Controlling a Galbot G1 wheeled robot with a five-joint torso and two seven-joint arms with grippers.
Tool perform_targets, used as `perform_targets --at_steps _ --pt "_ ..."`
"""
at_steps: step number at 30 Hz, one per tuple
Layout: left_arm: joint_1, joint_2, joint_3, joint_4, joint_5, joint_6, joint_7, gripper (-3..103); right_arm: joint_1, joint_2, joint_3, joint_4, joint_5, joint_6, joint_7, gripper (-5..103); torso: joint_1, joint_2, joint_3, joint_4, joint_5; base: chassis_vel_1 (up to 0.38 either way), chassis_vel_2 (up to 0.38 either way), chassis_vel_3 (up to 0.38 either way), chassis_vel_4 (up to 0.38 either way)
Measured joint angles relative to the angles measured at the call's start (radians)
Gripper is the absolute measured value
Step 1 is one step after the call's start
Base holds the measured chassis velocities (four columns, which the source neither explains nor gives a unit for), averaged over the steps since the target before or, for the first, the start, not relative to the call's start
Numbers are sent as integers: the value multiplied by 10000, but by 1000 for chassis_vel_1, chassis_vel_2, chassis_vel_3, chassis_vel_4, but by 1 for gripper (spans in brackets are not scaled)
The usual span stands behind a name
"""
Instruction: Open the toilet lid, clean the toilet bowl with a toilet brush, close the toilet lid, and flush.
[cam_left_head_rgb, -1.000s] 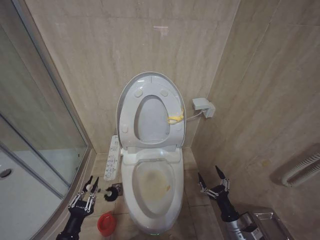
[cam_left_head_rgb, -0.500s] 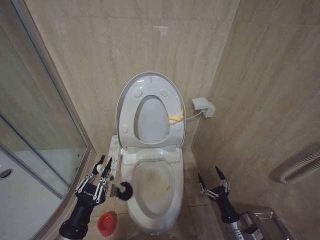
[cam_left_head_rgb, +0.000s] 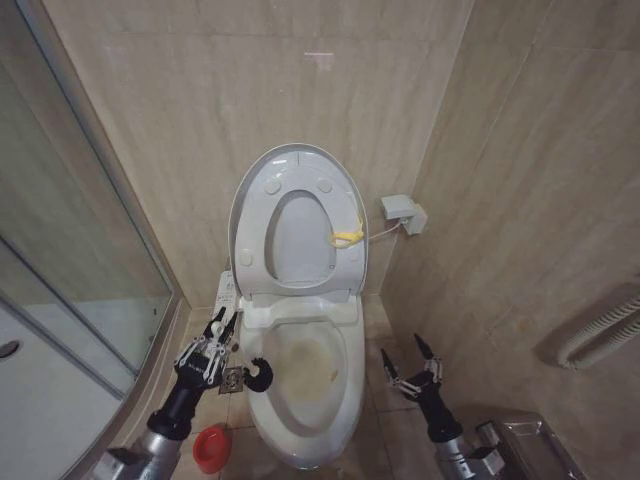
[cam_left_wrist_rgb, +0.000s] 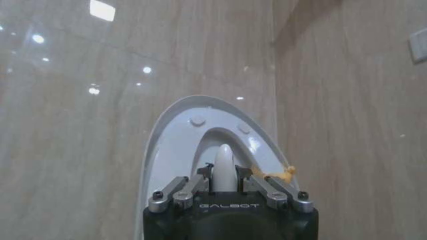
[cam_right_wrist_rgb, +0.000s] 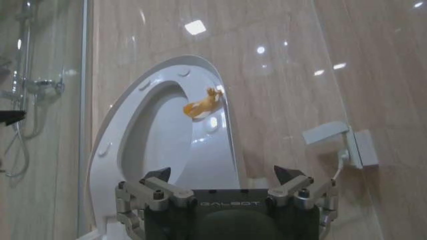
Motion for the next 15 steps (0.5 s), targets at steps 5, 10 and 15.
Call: perform_targets --at_steps 5,10,15 --pt "-667 102 476 422 -219 -5 226 23 -152 175 150 1 -124 32 5 100 0 0 0 3 6 0 0 0 0" --pt "-1132 31 805 707 -411 -68 323 23 -270 244 294 62 -176 45 11 100 0 -1 0 4 6 0 0 0 0" --pt "-1452 -73 1047 845 -496 -69 403 23 -292 317 349 69 -246 54 17 100 0 0 0 5 6 0 0 0 0"
